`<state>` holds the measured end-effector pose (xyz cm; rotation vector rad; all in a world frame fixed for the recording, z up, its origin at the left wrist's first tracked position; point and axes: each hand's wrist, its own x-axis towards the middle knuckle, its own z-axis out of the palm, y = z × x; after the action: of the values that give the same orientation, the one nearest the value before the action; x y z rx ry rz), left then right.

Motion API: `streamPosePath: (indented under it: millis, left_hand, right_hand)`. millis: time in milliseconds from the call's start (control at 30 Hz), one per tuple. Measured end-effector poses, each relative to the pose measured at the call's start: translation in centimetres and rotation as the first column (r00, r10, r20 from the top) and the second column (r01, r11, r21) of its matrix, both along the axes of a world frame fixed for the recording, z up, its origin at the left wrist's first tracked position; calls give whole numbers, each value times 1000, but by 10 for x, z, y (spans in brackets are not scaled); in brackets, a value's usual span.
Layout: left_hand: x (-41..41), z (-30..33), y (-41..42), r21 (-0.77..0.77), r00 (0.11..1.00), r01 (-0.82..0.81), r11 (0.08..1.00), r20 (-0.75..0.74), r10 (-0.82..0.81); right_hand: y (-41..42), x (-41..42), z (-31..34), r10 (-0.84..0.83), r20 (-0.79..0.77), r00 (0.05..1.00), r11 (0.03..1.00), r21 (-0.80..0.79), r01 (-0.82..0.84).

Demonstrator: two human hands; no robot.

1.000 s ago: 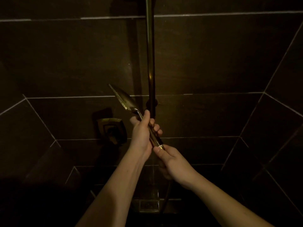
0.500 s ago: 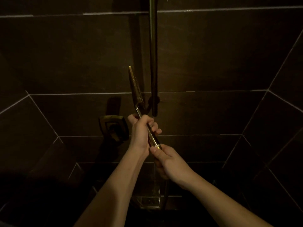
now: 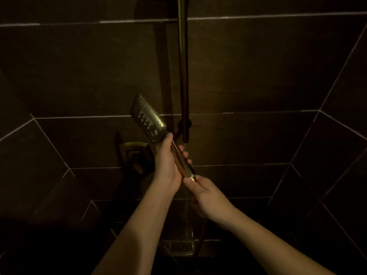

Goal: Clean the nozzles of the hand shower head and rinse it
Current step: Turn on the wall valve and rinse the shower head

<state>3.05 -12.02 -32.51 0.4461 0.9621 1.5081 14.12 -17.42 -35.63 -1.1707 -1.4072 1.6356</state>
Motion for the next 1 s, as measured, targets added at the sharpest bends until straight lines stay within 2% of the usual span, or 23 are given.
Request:
streamPosePath:
  millis: [100, 167, 267, 333, 367, 467, 600, 667, 733, 833, 1000]
  left_hand:
    - [-2, 1, 2, -3, 997, -4, 1000, -72, 3]
    - [-7, 1, 3, 29, 995, 94, 995, 33, -95]
    - [-15, -4, 4, 150, 928, 227, 962, 265, -260]
    - [-16, -4, 1, 173, 910, 261, 950, 283, -301]
    - [-15, -3, -1, 126, 934, 262, 957, 217, -284]
    - [-9, 1, -6, -63, 988, 149, 987, -29, -151]
    - [-1, 5, -9, -111, 979, 82, 990, -178, -101]
    - [-1, 3, -9, -128, 981, 51, 990, -179, -74]
    - [-3, 1, -7, -135, 991, 61, 989, -107, -75]
    - [-11, 0, -6, -99, 983, 185, 978, 18, -184]
    - [-12, 6, -9, -22, 960, 273, 962, 65, -271]
  right_hand:
    - [-4, -4, 1, 50, 21, 999, 999, 7, -50]
    - [-5, -4, 6, 92, -16, 996, 994, -62, -93]
    - [-7, -4, 10, 126, -189, 974, 968, -193, -163]
    - [-8, -2, 10, 111, -226, 968, 966, -204, -159]
    - [-8, -1, 8, 98, -163, 982, 980, -158, -124]
    - [-7, -1, 3, -32, 200, 979, 994, 108, 11]
    - [-8, -4, -5, -119, 393, 912, 962, 271, 9]
    - [-10, -4, -7, -76, 425, 902, 959, 279, -50]
    - [-12, -5, -8, -19, 409, 912, 963, 253, -93]
    - [-15, -6, -6, 18, 371, 928, 966, 232, -112]
    - [-15, -6, -4, 43, 292, 955, 971, 212, -108]
